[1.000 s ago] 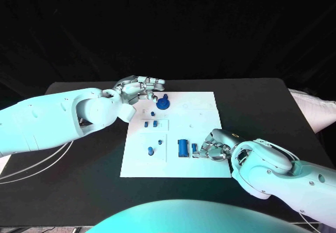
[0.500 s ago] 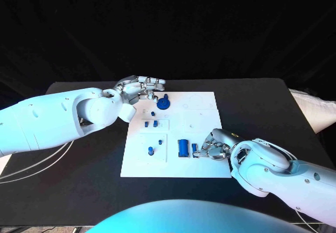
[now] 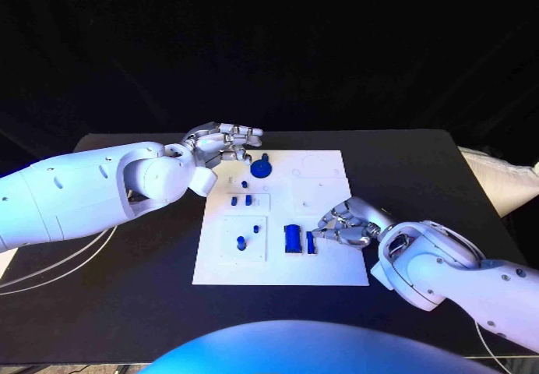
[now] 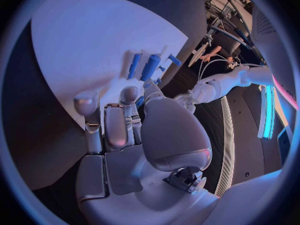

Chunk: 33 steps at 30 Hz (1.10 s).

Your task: Assemble the parts on the task board

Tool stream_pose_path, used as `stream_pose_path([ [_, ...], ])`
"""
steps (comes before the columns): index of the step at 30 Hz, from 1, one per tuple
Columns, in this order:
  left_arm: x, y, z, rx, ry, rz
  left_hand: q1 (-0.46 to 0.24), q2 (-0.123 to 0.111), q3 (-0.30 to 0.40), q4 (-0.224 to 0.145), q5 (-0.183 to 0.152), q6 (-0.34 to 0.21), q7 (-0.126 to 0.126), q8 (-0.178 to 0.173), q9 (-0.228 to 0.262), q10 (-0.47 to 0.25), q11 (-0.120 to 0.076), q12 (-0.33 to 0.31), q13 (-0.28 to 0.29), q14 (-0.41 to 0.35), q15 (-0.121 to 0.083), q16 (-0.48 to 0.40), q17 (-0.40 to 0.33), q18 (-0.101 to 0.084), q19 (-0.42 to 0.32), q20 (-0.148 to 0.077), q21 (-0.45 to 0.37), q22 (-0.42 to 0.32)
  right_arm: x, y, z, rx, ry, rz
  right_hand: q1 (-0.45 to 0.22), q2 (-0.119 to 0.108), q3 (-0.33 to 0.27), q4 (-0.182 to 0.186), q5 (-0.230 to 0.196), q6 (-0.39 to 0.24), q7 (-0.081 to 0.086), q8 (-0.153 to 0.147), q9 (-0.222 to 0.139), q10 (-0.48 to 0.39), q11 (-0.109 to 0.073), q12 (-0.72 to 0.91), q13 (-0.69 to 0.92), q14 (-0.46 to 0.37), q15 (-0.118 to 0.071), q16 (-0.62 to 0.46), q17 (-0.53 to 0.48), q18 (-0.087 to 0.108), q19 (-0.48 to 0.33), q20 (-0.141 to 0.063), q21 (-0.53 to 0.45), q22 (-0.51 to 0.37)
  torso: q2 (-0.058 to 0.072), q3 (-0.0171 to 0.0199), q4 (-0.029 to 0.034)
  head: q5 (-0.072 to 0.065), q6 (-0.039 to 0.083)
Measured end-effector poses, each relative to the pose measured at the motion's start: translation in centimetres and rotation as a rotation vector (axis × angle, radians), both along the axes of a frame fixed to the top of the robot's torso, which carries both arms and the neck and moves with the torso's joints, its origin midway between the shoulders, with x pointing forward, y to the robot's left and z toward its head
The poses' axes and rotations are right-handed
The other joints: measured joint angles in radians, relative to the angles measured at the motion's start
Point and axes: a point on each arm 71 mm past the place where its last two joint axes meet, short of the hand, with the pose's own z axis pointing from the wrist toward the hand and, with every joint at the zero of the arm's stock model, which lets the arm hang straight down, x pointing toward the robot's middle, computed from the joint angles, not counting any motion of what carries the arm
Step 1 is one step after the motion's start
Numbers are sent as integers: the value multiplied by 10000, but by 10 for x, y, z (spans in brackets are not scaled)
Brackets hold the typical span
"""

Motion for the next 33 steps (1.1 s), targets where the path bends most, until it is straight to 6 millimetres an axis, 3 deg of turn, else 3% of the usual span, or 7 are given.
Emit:
stream_pose_path([
  [3, 2, 3, -6, 36, 34, 154, -18, -22, -118, 63, 0, -50, 49, 67, -8, -159, 93, 0, -109, -652, 105, -701, -400, -1, -605, 85, -506, -267, 17, -8, 2, 1225, 90, -229, 868, 297, 341, -386, -762, -500, 355, -376, -158, -990, 300, -1596, -1263, -1424, 289, -3572, -3206, 123, -1164, 230, -1791, -1618, -113, -60, -21, -16, 58],
  [10, 2, 9, -33, 5, 88, 782, -108, 15, -95, 220, 32, -107, 36, 182, -58, -62, 221, -707, -666, -1397, 514, -4124, -2051, -1, -1999, 521, -2325, -1605, 52, -31, -4, 4040, 643, -1278, 1901, 342, 1067, -980, -962, -728, 904, -688, -627, -1471, 1087, -4526, -5108, -3469, 1229, -8496, -6202, 123, -2701, 1063, -4982, -3671, -416, -268, -41, -186, 444],
  [15, 2, 14, -47, -130, -59, 1332, -212, -89, -147, 401, 32, -59, -46, -26, -108, 297, 360, -1630, -1042, -1331, 870, -6086, -2739, 0, -2548, 914, -3579, -2809, 78, -44, -5, 5976, 746, -2195, 1859, 300, 1465, -1273, -962, -607, 935, -730, -1028, -1039, 1105, -5186, -6982, -3465, 1443, -10000, -7513, 123, -2547, 1445, -6172, -4545, -562, -381, -48, -244, 854],
  [20, 2, 15, -57, -248, -143, 1653, -212, -89, -244, 498, 32, -45, -165, -312, -127, 487, 491, -2451, -1046, -1746, 1066, -7401, -3309, 0, -3028, 1264, -4526, -3858, 93, -53, -6, 7255, 662, -2768, 1468, 292, 1872, -1724, -1114, -736, 999, -729, -1466, -1079, 1146, -5377, -8247, -3298, 1637, -10775, -8465, 121, -2116, 1599, -6946, -5200, -664, -399, -36, -246, 1057],
  [25, 3, 15, -58, -334, -291, 1868, -202, -80, -298, 551, 32, -8, -201, -469, -127, 645, 481, -2874, -1046, -1723, 1088, -7908, -3584, 1, -2954, 1337, -4795, -4400, 102, -52, -4, 8104, 595, -2848, 1138, 366, 2076, -2189, -1114, -734, 997, -729, -1750, -974, 1238, -5377, -8796, -3033, 1550, -10872, -9116, 121, -1605, 1542, -7462, -5699, -698, -375, -24, -243, 1257],
  [30, 3, 14, -60, -381, -374, 1981, -140, -17, -334, 527, 32, 27, -236, -502, -127, 687, 470, -3015, -1046, -1707, 1104, -8055, -3689, 1, -2954, 1337, -4875, -4628, 108, -52, -2, 8509, 555, -2732, 981, 411, 2133, -2340, -1114, -686, 950, -729, -1842, -898, 1177, -5376, -8806, -2974, 1561, -10872, -9341, 119, -1446, 1528, -7621, -5884, -709, -362, -15, -233, 1379],
  [33, 3, 14, -60, -369, -365, 1990, -1132, 302, -661, 602, -161, -638, -345, -754, -309, -48, 357, -3178, -1200, -2360, 1001, -8206, -3822, 0, -3516, 1153, -5091, -4944, 108, -52, -2, 8504, 544, -2745, -188, 287, 2008, -2237, -1269, -1362, 785, -919, -1946, -1653, 1071, -5562, -8964, -3745, 1454, -11031, -9511, 119, -2054, 1363, -7881, -6094, -709, -358, -14, -230, 1382],
])
